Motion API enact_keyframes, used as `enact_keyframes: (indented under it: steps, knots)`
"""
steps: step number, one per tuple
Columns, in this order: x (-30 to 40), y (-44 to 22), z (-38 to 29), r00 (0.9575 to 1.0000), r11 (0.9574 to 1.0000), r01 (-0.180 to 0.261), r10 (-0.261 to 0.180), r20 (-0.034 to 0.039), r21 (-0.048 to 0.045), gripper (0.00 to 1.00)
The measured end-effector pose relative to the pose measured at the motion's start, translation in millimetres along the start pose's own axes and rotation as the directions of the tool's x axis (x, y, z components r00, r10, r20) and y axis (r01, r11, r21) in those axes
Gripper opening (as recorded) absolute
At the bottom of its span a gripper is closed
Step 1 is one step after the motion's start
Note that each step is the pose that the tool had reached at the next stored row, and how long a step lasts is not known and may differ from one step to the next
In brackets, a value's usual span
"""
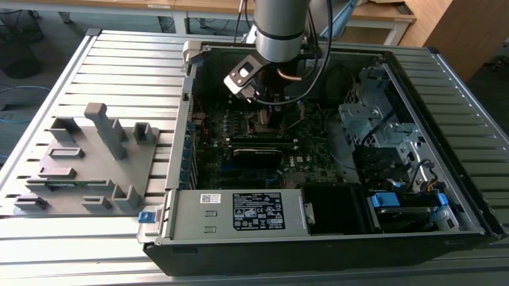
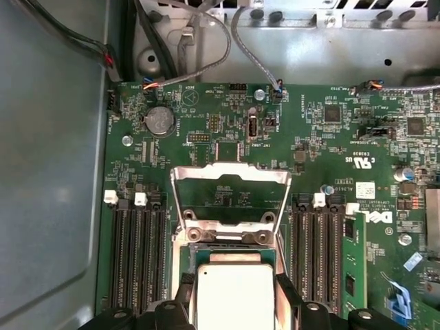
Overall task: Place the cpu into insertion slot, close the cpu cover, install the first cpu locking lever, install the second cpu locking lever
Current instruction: 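Place the cpu into insertion slot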
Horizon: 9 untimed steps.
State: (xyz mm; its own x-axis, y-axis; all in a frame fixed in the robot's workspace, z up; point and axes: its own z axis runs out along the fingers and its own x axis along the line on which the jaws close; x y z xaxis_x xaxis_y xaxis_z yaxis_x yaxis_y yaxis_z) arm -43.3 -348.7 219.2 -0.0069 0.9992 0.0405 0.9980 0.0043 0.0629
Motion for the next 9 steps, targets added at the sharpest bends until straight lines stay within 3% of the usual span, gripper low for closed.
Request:
enact_keyframes:
  steps: [9]
  knots:
    - [3.9, -2.4, 6.4, 1.0, 1.0, 0.0, 0.0, 0.0, 0.0, 0.54]
